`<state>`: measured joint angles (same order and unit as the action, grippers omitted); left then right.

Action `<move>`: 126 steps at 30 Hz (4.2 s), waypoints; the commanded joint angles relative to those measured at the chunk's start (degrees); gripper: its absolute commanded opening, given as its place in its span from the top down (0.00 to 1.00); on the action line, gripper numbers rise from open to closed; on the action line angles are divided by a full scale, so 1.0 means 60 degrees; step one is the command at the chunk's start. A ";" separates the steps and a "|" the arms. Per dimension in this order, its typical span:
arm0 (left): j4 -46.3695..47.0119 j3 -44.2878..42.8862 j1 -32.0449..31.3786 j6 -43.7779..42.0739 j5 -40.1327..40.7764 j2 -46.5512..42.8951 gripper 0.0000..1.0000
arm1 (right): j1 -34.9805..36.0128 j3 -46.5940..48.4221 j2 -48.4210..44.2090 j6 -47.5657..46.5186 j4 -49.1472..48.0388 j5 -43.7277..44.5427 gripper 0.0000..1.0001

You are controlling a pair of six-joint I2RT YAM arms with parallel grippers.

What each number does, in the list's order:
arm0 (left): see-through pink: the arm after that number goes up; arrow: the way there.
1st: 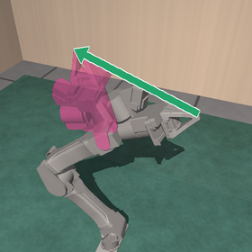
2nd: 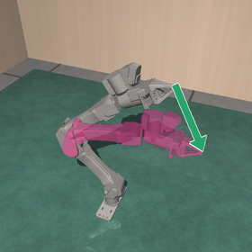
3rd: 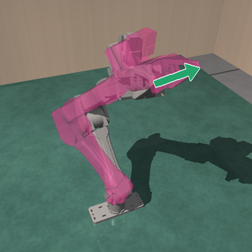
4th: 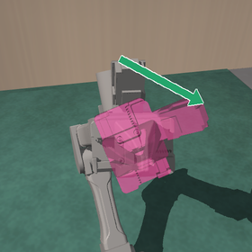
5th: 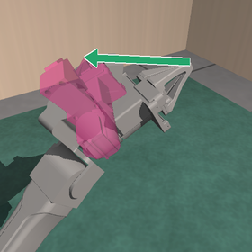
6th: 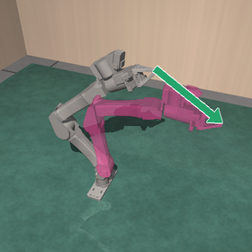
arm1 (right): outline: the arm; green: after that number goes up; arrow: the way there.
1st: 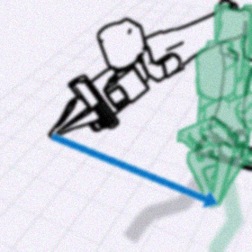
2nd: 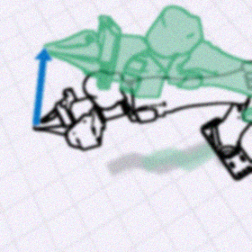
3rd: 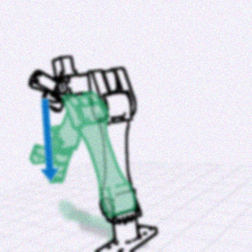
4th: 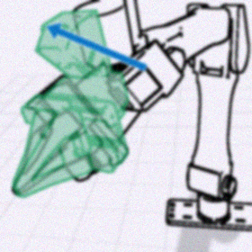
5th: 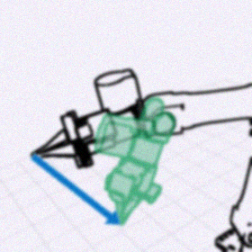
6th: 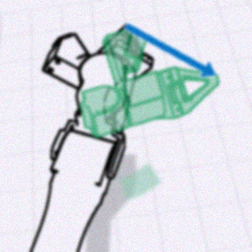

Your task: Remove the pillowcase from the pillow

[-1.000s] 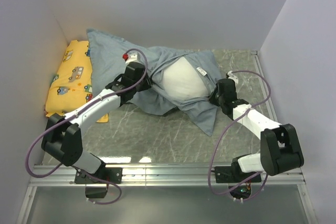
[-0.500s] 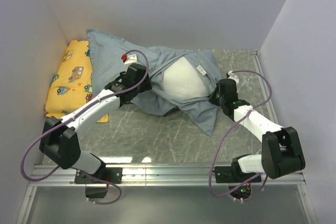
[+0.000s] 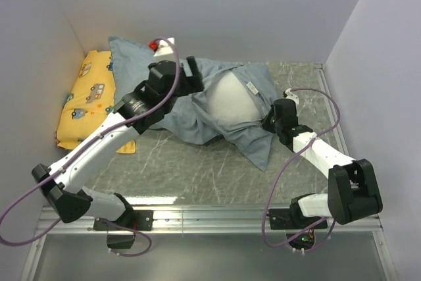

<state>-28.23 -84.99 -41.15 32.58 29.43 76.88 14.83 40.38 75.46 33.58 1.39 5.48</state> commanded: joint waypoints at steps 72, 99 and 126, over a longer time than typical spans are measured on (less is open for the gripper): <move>-0.0100 -0.4541 0.2390 0.0942 -0.6017 0.3931 1.00 | -0.0114 -0.0051 0.1001 0.0145 -0.0888 -0.0046 0.76; 0.3326 0.4143 0.1276 0.1865 -0.5916 -0.0318 1.00 | 0.0077 0.1135 -0.1091 -0.0792 0.0850 -0.0736 0.14; 0.1953 0.5008 0.0647 0.1339 -0.5433 -0.2602 1.00 | 0.0390 0.3949 0.0898 -0.1292 0.2246 0.2428 0.89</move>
<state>-13.41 -55.88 -37.67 42.65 -6.31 68.47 23.24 61.69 79.26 23.68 15.31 16.05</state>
